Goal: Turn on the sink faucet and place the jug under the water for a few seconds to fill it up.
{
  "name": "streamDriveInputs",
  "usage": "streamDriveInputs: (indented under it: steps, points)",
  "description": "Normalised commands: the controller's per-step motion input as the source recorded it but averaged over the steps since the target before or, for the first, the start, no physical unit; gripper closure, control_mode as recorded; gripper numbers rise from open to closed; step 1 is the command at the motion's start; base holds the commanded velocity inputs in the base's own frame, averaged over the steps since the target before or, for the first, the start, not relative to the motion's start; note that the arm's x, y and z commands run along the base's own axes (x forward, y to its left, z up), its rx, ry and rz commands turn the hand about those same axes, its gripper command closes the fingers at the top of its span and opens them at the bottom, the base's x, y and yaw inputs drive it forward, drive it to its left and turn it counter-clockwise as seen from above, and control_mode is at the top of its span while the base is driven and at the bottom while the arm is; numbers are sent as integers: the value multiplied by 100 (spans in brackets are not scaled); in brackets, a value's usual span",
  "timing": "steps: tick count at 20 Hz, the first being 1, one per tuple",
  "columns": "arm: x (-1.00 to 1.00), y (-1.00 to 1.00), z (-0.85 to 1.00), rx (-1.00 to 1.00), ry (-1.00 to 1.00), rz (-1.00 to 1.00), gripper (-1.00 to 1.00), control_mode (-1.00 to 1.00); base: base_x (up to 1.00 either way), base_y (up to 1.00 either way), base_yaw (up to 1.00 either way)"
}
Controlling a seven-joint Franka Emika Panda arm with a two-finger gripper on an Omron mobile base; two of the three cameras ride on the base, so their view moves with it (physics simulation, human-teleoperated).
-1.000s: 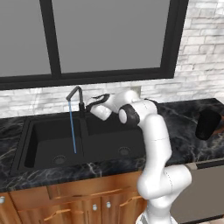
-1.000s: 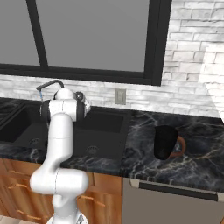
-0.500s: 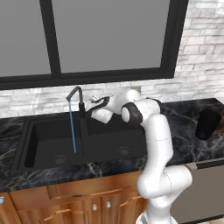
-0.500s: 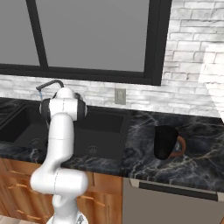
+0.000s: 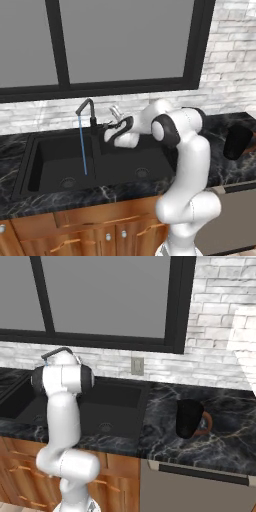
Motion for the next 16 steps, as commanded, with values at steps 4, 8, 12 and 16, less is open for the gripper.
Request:
streamDriveInputs:
  steps: [4, 8, 12, 16]
  points:
    - [-61, -75, 100, 8, 0, -3, -100, -100, 0, 0, 0]
    - [-54, -68, 100, 4, 12, -4, -100, -100, 0, 0, 0]
    - [-39, -68, 100, 2, 32, -1, -100, -100, 0, 0, 0]
    - [-38, -72, 98, 1, 40, 0, -100, -100, 0, 0, 0]
